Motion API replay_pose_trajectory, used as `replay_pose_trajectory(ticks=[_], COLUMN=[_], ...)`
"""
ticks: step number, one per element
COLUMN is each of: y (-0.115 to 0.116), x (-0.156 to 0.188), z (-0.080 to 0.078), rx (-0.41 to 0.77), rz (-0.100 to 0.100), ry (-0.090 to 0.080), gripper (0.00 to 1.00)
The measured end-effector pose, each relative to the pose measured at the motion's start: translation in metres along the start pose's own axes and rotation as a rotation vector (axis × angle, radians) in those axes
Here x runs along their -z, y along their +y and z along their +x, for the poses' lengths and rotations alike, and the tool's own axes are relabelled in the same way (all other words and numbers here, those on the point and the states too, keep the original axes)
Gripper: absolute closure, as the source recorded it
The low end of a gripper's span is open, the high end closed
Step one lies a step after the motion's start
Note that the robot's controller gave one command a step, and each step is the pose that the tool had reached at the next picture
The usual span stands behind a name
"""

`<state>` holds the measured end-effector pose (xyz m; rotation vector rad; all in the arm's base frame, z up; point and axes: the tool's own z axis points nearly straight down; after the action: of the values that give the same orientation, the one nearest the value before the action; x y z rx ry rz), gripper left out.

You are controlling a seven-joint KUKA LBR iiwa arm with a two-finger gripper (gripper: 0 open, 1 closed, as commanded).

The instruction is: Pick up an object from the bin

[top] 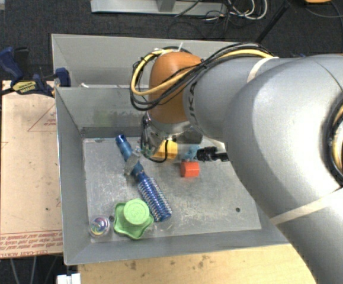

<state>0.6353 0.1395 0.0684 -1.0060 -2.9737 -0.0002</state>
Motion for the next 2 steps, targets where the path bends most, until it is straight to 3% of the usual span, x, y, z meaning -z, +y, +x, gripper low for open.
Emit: replay_pose_trajectory(ticks=[1, 2], y=[0.0008, 0.0014], x=[0.0002, 0.0009], z=[0.0002, 0.0004], rx=[0.002, 0.004], rz=[-0.001, -0.002], ry=[-0.001, 0.0], gripper=[0.0, 1.0])
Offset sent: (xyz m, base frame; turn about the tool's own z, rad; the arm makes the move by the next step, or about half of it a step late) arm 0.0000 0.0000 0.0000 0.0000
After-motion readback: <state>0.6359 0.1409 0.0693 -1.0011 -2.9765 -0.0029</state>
